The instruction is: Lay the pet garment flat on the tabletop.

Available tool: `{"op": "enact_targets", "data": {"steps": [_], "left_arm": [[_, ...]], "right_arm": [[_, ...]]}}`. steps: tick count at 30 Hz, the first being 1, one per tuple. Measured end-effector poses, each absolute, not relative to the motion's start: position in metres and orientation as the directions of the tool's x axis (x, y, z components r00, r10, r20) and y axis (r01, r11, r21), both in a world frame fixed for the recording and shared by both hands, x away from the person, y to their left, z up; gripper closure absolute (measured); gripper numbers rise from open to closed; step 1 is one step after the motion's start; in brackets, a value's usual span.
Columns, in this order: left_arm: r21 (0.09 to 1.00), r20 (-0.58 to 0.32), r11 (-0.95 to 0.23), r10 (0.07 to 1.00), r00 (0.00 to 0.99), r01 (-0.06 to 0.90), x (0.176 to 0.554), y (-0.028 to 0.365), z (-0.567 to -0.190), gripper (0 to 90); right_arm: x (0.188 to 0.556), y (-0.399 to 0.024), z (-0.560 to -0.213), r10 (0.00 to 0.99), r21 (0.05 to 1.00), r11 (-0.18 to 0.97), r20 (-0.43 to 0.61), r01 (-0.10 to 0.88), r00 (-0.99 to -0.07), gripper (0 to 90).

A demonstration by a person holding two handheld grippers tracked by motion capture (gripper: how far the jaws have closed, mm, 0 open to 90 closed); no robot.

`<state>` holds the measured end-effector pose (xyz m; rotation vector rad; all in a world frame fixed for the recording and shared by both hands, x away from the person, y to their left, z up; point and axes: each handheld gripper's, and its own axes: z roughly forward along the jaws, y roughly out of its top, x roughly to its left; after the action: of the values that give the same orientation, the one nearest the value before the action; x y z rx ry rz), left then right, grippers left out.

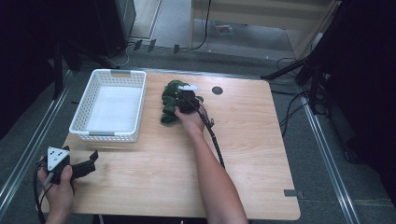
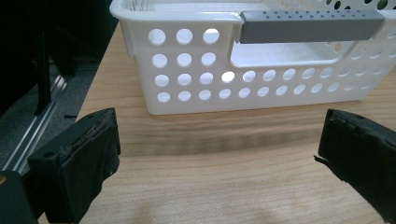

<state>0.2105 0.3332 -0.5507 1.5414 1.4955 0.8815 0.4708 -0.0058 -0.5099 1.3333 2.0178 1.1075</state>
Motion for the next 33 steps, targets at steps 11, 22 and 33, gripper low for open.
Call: {"op": "enact_targets", "data": {"steps": [11,22,33], "left_arm": [[0.907,-0.072,0.033,0.994,0.077,0.420,0.208,0.336,-0.551,0.0],[0.914,-0.049,0.015,0.996,0.074,0.405,0.205,0.332,-0.547,0.0],[0.938,-0.042,-0.021,0.984,0.174,0.345,0.199,0.291,-0.520,0.0]], "right_arm": [[0.394,-0.060,-0.439,0.867,0.916,0.167,0.040,0.365,-0.498,82.7],[0.313,-0.132,-0.421,0.843,0.943,0.154,0.031,0.295,-0.538,82.6],[0.249,-0.159,-0.454,0.825,0.928,0.191,0.025,0.321,-0.564,82.4]]}}
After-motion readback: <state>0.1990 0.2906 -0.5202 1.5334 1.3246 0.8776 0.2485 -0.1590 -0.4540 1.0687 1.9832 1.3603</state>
